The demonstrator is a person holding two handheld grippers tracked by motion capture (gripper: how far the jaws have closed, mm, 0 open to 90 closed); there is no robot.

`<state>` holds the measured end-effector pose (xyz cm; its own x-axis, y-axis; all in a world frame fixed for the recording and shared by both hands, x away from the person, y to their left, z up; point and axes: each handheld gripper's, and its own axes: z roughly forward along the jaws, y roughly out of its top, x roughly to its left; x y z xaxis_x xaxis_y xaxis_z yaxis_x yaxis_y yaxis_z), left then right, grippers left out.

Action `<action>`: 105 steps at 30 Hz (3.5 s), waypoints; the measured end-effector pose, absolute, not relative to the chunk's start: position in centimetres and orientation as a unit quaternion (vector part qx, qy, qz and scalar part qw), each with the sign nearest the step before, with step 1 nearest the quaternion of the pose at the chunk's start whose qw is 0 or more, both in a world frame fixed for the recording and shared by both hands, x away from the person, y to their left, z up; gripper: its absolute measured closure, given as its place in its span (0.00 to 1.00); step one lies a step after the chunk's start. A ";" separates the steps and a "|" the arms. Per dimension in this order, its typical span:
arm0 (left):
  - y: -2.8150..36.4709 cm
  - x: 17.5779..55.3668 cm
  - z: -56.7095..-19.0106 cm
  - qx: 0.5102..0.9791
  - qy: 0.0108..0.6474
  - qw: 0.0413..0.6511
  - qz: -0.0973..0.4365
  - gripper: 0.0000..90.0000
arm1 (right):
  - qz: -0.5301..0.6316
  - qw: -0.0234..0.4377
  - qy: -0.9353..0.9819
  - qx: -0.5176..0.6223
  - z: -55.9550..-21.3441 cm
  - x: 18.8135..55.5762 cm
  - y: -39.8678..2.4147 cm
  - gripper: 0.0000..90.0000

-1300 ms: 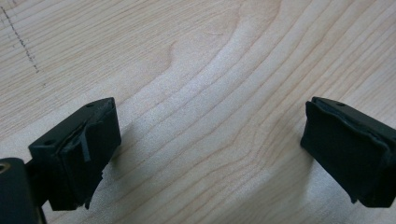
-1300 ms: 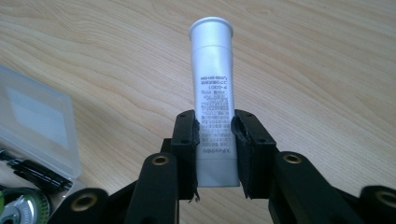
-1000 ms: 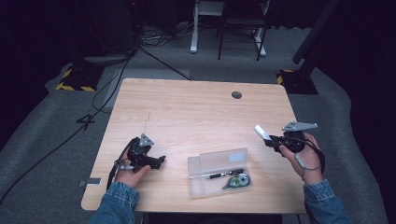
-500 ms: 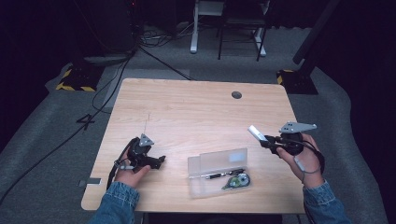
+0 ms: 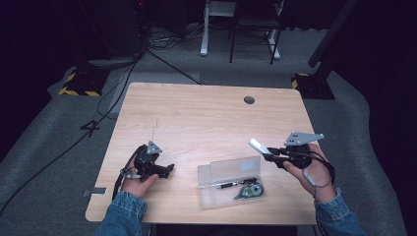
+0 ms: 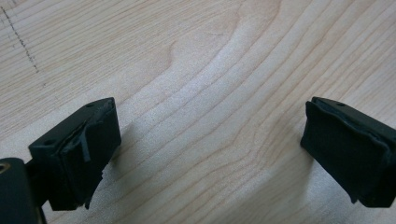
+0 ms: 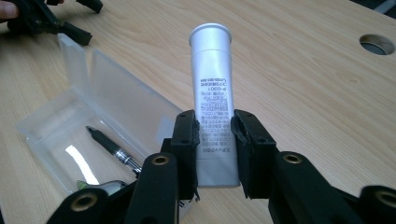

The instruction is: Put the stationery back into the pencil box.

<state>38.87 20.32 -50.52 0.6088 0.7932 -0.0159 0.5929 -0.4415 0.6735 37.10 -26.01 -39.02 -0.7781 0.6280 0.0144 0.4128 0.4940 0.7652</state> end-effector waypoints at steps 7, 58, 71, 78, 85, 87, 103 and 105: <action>20.3 38.9 -50.5 0.835 0.416 0.327 0.152 0.05 | 0.403 0.118 0.864 0.279 -39.0 36.5 -24.8 0.79; 20.3 38.9 -50.5 0.836 0.414 0.327 0.154 0.05 | 0.336 -0.005 0.930 0.148 -43.4 34.4 -18.3 0.79; 20.3 38.9 -50.5 0.835 0.415 0.327 0.153 0.05 | 0.327 -0.020 0.937 0.120 -44.3 34.5 -17.7 0.80; 20.3 38.9 -50.5 0.835 0.416 0.327 0.152 0.05 | 0.326 -0.026 0.940 0.101 -45.0 34.8 -16.9 0.80; 20.3 38.9 -50.5 0.836 0.415 0.327 0.153 0.05 | 0.329 -0.029 0.940 0.087 -45.6 35.5 -16.7 0.80; 20.3 38.9 -50.5 0.836 0.414 0.326 0.152 0.05 | 0.329 -0.028 0.940 0.087 -45.7 35.6 -16.6 0.80; 20.3 38.9 -50.5 0.836 0.414 0.326 0.152 0.05 | 0.338 -0.012 0.938 0.076 -46.5 36.6 -16.9 0.77; 20.3 38.9 -50.5 0.836 0.414 0.326 0.152 0.05 | 0.338 -0.008 0.938 0.075 -46.6 36.6 -16.9 0.77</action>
<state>38.89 20.33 -50.50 0.6106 0.7917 -0.0156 0.5937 -0.4447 0.6707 36.63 -16.94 -46.64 -0.9886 0.1355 0.0653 0.1460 0.7603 0.6329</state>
